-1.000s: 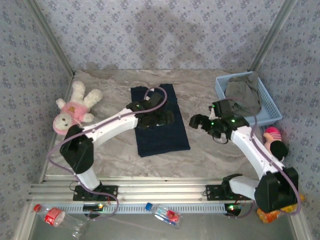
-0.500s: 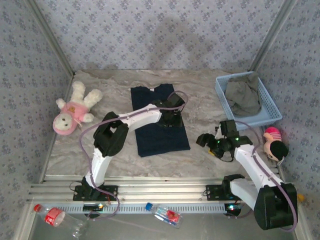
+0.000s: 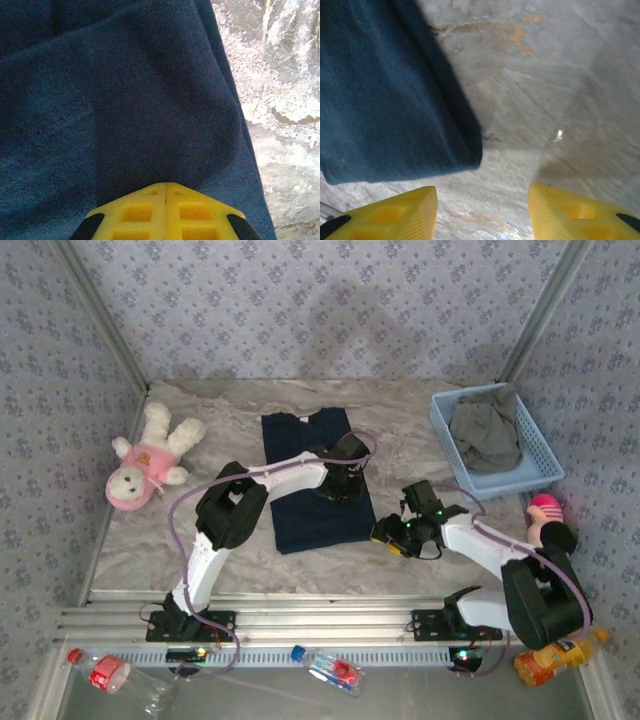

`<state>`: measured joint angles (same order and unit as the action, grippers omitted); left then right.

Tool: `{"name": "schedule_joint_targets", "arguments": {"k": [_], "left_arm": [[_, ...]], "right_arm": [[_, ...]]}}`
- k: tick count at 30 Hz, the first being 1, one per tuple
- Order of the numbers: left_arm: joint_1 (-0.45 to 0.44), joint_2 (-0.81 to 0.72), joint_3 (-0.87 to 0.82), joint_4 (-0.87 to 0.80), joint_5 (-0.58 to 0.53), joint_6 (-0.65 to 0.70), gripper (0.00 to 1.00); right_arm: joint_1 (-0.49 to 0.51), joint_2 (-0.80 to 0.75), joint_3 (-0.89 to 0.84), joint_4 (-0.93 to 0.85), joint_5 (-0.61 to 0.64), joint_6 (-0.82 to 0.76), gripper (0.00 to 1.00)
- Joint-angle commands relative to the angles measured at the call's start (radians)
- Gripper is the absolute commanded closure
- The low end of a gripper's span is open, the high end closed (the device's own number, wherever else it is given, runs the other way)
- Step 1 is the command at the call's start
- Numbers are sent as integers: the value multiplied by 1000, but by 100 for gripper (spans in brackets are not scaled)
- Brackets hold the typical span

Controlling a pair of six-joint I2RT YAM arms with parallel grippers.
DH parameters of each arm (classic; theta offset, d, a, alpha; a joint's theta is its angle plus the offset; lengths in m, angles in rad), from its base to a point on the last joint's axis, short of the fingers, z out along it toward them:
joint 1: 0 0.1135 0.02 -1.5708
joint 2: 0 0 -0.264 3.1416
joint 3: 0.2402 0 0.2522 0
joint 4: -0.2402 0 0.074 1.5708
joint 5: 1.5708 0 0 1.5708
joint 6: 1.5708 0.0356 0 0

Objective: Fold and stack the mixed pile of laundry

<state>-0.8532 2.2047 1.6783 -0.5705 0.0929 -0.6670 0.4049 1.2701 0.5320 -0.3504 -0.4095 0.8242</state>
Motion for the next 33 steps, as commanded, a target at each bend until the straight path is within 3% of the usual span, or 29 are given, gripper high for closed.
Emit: {"name": "schedule_joint_targets", "arguments": {"k": [1, 12, 16, 19, 24, 25, 28, 30, 33], "left_arm": [[-3, 21, -43, -25, 0, -24, 100], [3, 20, -48, -34, -11, -21, 100], [6, 16, -54, -32, -14, -22, 100], [9, 19, -54, -30, -16, -22, 100], [38, 8, -17, -72, -25, 4, 100], [46, -8, -6, -95, -33, 14, 96], [72, -86, 9, -178, -61, 24, 43], [88, -161, -11, -207, -82, 21, 28], [114, -298, -107, -214, -99, -6, 19]], "right_arm": [[23, 67, 67, 64, 15, 33, 49], [37, 214, 176, 43, 55, 6, 58], [27, 247, 187, 48, 48, -5, 75], [34, 253, 209, 45, 38, -11, 100], [56, 236, 252, 28, 24, 12, 100], [62, 237, 267, 22, 23, 12, 100], [66, 254, 289, 46, -1, 21, 100], [66, 283, 297, 82, -31, 29, 100], [75, 325, 309, 122, -72, 27, 100]]}}
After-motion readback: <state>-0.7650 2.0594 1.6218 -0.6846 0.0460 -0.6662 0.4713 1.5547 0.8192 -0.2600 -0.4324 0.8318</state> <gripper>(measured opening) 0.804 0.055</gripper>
